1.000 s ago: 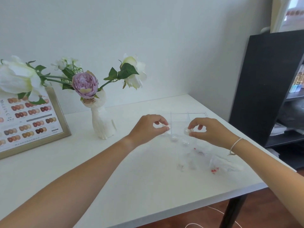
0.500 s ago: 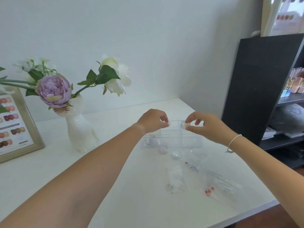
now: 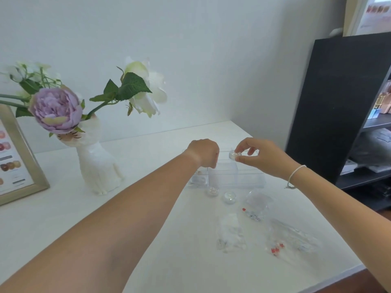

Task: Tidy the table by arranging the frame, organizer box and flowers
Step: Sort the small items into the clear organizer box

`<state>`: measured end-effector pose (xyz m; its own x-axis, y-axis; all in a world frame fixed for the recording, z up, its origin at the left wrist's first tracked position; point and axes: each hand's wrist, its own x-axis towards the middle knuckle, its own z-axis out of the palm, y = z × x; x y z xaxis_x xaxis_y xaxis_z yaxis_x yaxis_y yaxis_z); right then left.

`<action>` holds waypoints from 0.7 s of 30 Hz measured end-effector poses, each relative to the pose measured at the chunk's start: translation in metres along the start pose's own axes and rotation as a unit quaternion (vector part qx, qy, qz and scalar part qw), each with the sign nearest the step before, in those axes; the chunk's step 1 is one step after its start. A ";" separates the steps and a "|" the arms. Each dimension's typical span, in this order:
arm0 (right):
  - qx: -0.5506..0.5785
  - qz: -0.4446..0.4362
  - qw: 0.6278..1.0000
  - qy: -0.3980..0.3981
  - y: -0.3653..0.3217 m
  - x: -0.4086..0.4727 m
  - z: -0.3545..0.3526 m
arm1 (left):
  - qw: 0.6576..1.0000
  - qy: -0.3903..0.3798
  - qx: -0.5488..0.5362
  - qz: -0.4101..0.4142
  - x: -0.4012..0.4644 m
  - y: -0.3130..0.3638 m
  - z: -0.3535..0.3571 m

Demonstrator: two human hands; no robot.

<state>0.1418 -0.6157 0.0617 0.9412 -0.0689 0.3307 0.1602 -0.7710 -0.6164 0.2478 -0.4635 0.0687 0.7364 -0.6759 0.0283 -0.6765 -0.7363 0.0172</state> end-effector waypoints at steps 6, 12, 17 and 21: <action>-0.016 0.015 1.000 -0.001 0.002 0.015 0.004 | 0.999 -0.005 -0.040 0.001 -0.004 -0.003 -0.003; -0.031 0.018 0.999 -0.007 0.001 0.029 0.009 | 0.984 0.091 -0.150 0.027 -0.030 -0.018 -0.004; -0.140 0.027 0.988 -0.058 -0.006 0.041 0.017 | 0.964 0.128 -0.226 0.051 -0.066 -0.023 0.005; -0.223 0.024 0.972 -0.073 -0.012 0.048 0.026 | 0.954 0.145 -0.253 0.070 -0.090 -0.021 0.015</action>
<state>0.1931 -0.5937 0.0668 0.9818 -0.0464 0.1841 0.0006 -0.9688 -0.2478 0.1958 -0.3874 0.0511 0.6554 -0.6744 0.3400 -0.7392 -0.4804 0.4720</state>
